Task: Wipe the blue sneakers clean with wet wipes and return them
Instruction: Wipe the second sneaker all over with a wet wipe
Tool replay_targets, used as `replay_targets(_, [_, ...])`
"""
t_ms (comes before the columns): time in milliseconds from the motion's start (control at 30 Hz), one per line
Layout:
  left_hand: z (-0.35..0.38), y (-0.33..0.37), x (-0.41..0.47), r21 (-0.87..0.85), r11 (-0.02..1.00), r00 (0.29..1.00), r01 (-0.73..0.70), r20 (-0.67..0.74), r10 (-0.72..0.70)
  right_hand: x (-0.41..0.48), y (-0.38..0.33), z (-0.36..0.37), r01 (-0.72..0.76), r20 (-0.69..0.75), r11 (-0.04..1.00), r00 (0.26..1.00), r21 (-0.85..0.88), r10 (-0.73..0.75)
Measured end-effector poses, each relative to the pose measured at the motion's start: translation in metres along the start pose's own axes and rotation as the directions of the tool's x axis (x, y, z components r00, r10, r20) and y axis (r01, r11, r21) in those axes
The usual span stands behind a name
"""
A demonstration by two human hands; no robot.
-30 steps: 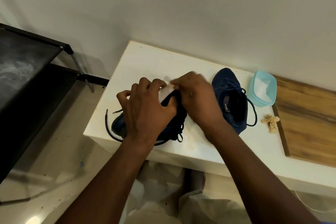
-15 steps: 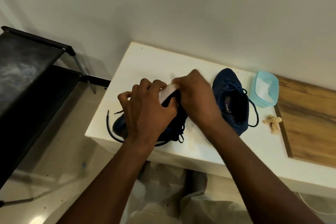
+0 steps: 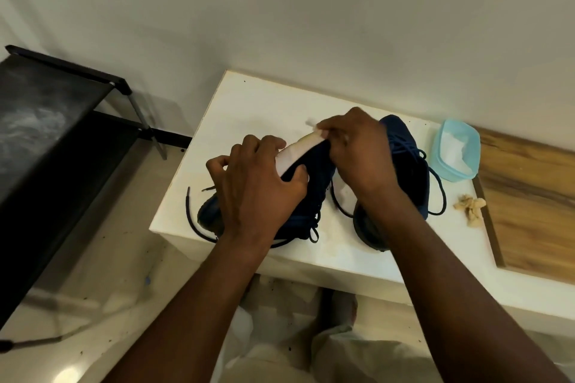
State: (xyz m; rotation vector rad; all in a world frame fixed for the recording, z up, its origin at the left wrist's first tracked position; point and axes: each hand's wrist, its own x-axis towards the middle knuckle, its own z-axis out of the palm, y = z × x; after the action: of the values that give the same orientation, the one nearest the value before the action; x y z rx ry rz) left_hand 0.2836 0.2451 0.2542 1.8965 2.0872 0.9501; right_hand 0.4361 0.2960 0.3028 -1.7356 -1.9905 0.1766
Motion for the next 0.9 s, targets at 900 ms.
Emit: replay_targets(900, [0.002,0.003,0.001,-0.021,0.998,0.998,0.058,0.030,-0.057,0.003,-0.007,0.007,0.120,0.114,0.981,0.988,-0.149,-0.103])
